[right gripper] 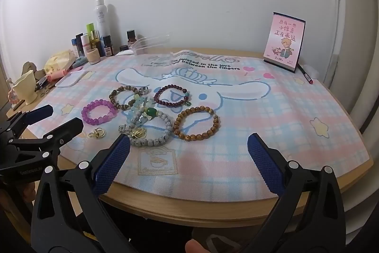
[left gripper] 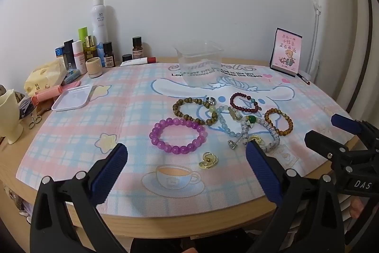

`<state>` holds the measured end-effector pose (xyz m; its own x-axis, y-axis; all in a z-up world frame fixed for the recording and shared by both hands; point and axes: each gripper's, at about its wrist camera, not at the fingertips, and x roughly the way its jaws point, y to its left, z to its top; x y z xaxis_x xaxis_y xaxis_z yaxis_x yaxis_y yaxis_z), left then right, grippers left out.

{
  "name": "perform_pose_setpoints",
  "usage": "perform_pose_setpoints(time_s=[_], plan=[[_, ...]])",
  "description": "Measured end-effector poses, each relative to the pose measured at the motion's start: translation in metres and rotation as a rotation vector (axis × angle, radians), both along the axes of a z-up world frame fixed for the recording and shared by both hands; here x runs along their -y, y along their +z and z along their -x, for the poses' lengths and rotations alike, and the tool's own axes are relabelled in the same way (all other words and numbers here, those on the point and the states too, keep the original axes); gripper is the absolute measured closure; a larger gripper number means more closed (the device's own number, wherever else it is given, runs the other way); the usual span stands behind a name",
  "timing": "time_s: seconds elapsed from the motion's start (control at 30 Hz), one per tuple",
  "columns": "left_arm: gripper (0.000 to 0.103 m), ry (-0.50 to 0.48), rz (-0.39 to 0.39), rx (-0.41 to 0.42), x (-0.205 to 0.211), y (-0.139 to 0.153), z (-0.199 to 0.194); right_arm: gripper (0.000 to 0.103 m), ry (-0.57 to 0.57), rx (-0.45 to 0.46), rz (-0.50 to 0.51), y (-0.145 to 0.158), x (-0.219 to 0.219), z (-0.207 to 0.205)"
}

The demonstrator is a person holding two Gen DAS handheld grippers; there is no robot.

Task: Organize jewelry

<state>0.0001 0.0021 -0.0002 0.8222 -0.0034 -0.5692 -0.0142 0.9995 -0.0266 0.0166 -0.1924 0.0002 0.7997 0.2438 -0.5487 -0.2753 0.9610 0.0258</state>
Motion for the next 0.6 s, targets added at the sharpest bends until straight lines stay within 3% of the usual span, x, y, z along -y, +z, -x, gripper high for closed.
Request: perform_pose_setpoints(time_s=[0.6], plan=[[0.005, -0.002, -0.001, 0.011, -0.0010, 0.0050, 0.0031, 0.008, -0.008, 0.004, -0.012, 0.0004, 0.0000, 0.0016]])
